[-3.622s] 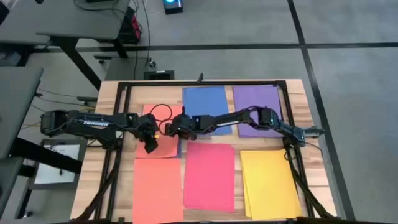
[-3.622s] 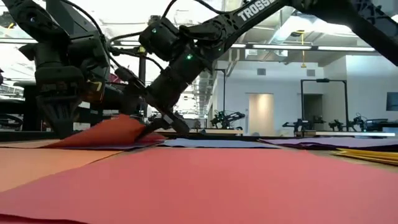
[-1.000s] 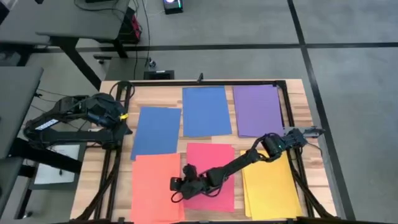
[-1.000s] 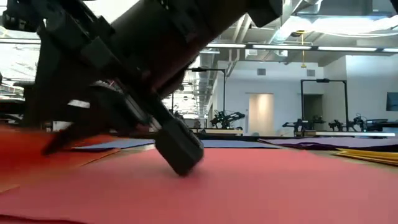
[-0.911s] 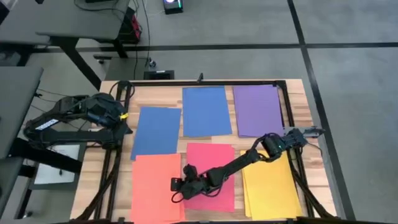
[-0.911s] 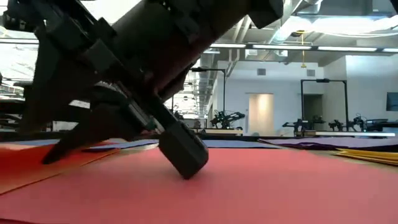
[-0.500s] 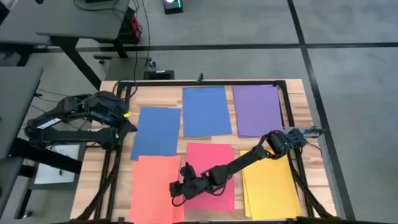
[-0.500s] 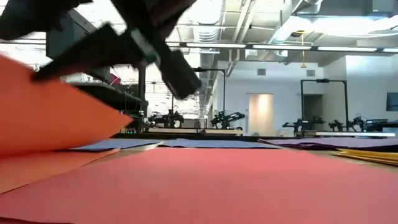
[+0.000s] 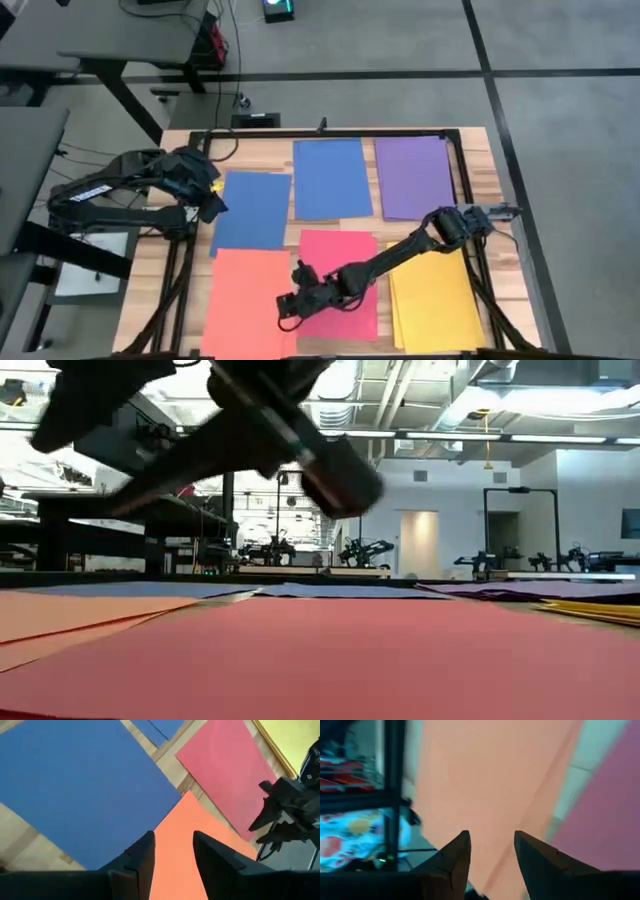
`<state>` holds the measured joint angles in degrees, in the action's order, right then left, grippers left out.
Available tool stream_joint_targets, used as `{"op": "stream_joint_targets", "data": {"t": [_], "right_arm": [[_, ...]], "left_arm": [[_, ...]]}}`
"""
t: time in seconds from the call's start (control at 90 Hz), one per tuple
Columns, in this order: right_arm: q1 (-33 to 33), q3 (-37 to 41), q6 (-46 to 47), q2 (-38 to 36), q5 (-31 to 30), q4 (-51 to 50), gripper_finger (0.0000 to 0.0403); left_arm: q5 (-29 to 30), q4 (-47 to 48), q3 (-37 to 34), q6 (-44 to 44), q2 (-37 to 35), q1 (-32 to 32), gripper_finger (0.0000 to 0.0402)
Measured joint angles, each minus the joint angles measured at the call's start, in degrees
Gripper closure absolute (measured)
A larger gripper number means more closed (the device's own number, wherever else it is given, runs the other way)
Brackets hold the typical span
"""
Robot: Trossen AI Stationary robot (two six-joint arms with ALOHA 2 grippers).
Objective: Organize paper
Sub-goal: Stack the orange paper on the bottom left light orange papers, then stack the blue paper on the top center blue papers
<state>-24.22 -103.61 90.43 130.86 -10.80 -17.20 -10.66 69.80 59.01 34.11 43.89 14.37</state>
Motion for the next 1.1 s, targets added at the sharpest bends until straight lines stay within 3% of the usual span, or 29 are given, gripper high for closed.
{"op": "stream_joint_targets", "data": {"t": [0.2,0.344,0.533,0.744,1.1], "right_arm": [[8.7,-0.2,-7.6,-2.8,0.2,-1.1,0.0260],[15.9,0.0,-13.3,-1.7,8.3,-1.1,0.0260],[21.8,0.0,-13.5,-1.3,9.1,-10.8,0.0260],[24.3,-0.2,-12.7,0.3,9.0,-10.2,0.0260],[24.1,-0.3,-11.1,5.7,11.9,-4.8,0.0264]], "left_arm": [[0.1,-2.6,-7.4,0.1,0.6,0.0,0.0283],[0.1,-8.4,-14.3,2.0,1.9,0.0,0.0283],[0.7,-20.4,-24.9,4.0,5.2,0.0,0.0283],[1.9,-29.6,-34.1,4.5,10.9,0.0,0.0283],[2.3,-37.0,-37.3,2.8,17.1,0.0,0.0283]]}}
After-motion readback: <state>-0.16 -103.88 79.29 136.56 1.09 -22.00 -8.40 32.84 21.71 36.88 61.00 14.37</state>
